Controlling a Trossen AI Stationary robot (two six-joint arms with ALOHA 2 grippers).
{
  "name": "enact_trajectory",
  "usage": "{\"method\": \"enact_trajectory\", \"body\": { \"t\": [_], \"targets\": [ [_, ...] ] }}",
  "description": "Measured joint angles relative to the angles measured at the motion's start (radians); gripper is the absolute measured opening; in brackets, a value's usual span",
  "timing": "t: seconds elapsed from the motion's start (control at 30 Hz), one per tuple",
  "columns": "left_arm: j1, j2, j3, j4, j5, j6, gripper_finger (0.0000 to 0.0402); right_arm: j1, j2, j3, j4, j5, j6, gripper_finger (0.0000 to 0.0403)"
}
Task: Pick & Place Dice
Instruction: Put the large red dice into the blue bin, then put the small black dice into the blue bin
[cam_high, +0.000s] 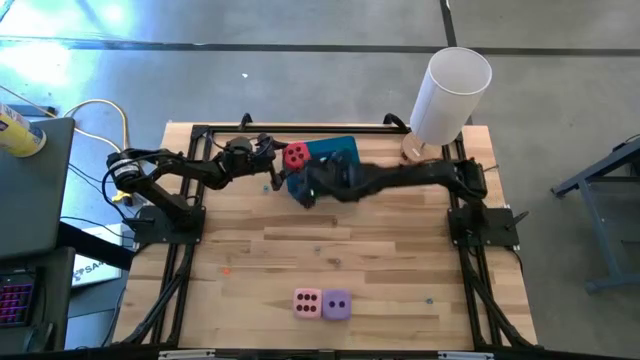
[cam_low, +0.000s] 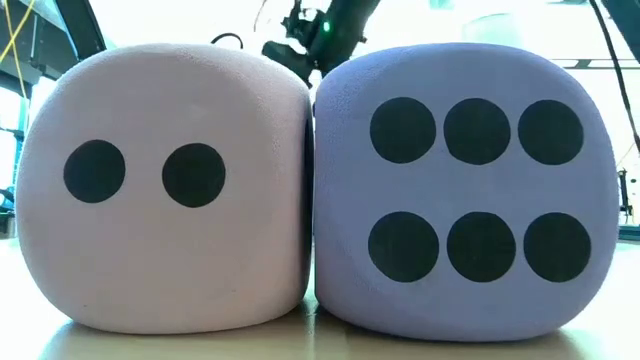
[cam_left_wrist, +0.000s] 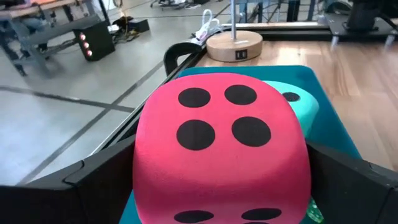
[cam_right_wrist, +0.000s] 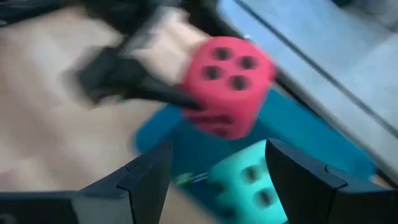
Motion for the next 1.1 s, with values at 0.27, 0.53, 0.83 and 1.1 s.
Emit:
{"method": "enact_trajectory", "body": {
  "t": [0.27,0.53,0.83,1.1],
  "targets": [
    [0.006,0.000,0.000,0.000,0.023,-0.024,0.0400,-0.092,-0.004,0.002,0.113,-0.081,-0.139,0.0249],
    [0.005,0.000,0.000,0.000,0.032,-0.028,0.0400,-0.178,0.056,0.003,0.223,-0.210,-0.185,0.0249],
    [-0.004,0.001,0.000,-0.004,0.028,-0.019,0.0400,-0.221,0.121,0.003,0.237,-0.267,-0.233,0.0249],
    [-0.039,0.000,0.000,0.040,0.038,0.025,0.0400,-0.225,0.155,0.001,0.211,-0.261,-0.235,0.0249]
  ]
}}
